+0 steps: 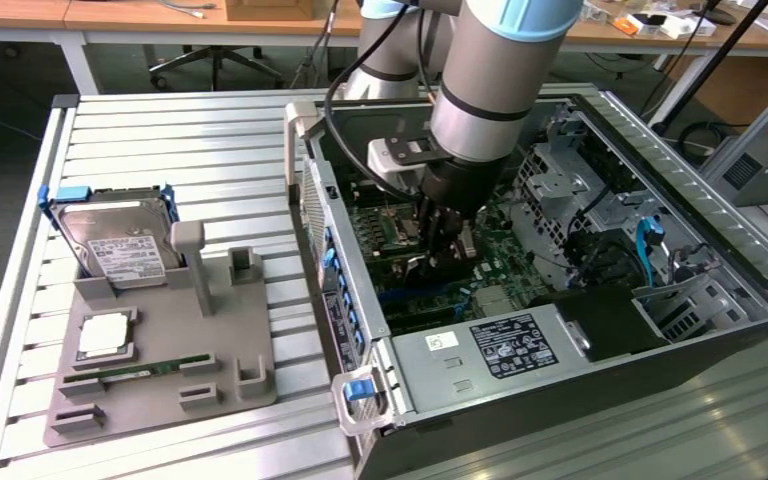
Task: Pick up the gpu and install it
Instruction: 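Insert the gpu into the slot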
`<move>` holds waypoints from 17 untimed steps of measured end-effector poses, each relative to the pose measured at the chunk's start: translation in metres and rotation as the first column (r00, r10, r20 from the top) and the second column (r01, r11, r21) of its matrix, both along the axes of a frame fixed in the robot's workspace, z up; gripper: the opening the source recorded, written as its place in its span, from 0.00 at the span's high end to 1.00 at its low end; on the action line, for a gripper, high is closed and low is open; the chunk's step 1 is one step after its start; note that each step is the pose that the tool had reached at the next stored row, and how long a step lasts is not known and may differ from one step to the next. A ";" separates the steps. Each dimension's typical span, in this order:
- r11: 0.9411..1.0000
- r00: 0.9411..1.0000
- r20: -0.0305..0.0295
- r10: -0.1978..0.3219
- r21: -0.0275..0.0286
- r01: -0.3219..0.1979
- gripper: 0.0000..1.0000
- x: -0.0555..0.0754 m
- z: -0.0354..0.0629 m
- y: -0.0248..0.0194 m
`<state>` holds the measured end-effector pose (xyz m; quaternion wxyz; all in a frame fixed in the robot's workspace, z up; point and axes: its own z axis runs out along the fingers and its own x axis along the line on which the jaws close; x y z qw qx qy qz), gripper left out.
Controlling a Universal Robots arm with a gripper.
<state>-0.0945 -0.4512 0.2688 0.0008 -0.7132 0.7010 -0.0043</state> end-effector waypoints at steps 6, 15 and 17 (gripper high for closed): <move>1.000 1.000 0.000 0.000 0.000 0.000 0.73 -0.001 0.0000 0.0000; 1.000 1.000 0.000 -0.031 -0.001 0.031 0.73 0.000 -0.0004 -0.0001; 0.999 0.999 0.000 -0.033 -0.001 0.033 0.73 0.000 -0.0004 -0.0001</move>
